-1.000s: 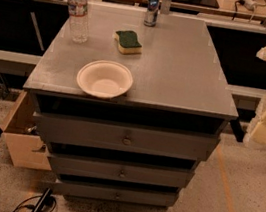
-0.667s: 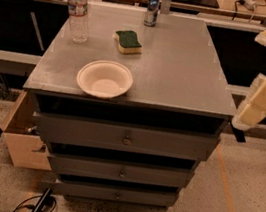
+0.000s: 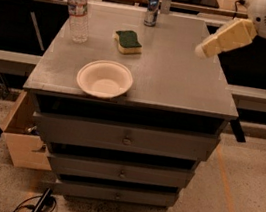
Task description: Pick sponge
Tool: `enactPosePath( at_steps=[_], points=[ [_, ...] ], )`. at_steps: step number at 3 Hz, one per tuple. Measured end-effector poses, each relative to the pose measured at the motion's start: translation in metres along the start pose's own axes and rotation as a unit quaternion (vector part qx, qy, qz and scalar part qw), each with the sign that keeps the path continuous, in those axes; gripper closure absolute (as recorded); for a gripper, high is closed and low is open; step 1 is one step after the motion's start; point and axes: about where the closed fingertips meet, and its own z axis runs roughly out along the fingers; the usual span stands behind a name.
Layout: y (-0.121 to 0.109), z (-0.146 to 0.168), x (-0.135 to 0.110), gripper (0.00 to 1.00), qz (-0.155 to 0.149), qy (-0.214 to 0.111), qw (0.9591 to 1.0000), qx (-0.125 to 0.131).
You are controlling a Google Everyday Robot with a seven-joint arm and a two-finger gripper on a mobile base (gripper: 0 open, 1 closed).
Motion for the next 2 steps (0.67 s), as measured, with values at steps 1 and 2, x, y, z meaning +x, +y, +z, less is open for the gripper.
enactPosePath(
  at_steps=[1, 2],
  points=[
    [-0.0345, 0.0287, -0.041, 0.0, 0.051, -0.054, 0.9971, 0.016],
    [-0.0345, 0.0287, -0.041, 0.0, 0.051, -0.054, 0.9971, 0.016]
  ],
)
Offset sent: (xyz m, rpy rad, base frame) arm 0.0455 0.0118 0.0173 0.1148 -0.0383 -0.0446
